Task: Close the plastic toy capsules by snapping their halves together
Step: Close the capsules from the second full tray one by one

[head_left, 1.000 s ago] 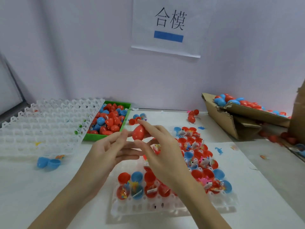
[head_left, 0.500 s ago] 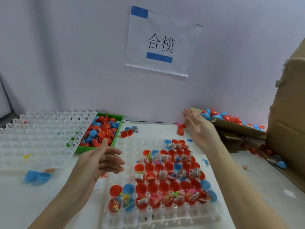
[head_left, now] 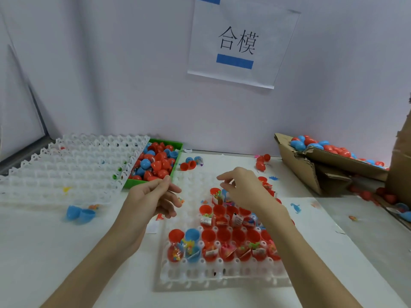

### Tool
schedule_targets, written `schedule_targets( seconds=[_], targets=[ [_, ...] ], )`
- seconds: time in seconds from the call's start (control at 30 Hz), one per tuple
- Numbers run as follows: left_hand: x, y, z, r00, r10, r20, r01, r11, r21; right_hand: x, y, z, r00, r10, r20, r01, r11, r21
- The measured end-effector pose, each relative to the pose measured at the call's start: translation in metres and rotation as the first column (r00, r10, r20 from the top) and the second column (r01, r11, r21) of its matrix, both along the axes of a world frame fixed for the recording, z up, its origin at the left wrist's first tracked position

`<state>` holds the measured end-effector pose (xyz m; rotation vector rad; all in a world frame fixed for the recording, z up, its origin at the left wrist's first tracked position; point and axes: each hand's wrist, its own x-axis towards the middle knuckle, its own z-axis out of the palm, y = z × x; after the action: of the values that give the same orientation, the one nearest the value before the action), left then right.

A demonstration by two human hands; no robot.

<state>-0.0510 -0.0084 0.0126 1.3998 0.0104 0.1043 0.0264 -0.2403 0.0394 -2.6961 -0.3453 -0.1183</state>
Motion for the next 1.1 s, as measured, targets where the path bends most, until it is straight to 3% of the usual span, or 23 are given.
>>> schedule_targets(
  seconds=[0.1, 0.17, 0.37, 0.5, 0.63, 0.83, 0.93, 1.1],
  targets=[
    [0.000, 0.000, 0.000, 1.000, -0.003, -0.013, 0.003, 1.000, 0.009, 0.016, 0.004, 0.000, 0.995, 0.015, -0.095, -0.028, 0.991, -0.134],
    [0.000, 0.000, 0.000, 1.000, -0.014, -0.022, 0.014, 1.000, 0.026, 0.020, 0.007, -0.003, 0.997, 0.018, -0.079, -0.029, 0.989, -0.144],
    [-0.003, -0.003, -0.001, 0.999, -0.053, 0.010, 0.051, 0.989, 0.141, 0.029, 0.001, -0.003, 0.998, -0.029, -0.047, 0.030, 0.999, 0.012],
    [-0.006, -0.010, -0.002, 0.981, -0.025, 0.191, -0.048, 0.928, 0.369, 0.024, -0.004, 0.015, 0.998, -0.053, -0.029, 0.057, 0.988, 0.141],
    [-0.012, -0.022, -0.007, 0.936, -0.140, 0.323, -0.055, 0.848, 0.527, -0.002, 0.007, 0.016, 0.998, -0.037, -0.041, 0.047, 0.963, 0.267],
    [-0.016, -0.032, -0.011, 0.931, -0.027, 0.364, -0.141, 0.893, 0.427, -0.048, 0.031, -0.007, 0.995, -0.099, -0.035, 0.104, 0.914, 0.392],
    [-0.014, -0.028, -0.008, 0.952, -0.005, 0.307, -0.127, 0.905, 0.407, -0.060, 0.038, -0.016, 0.987, -0.162, -0.012, 0.143, 0.829, 0.541],
    [-0.013, -0.023, -0.002, 0.977, 0.022, 0.214, -0.086, 0.952, 0.295, -0.069, 0.041, -0.016, 0.997, -0.042, -0.072, 0.083, 0.545, 0.834]
  ],
)
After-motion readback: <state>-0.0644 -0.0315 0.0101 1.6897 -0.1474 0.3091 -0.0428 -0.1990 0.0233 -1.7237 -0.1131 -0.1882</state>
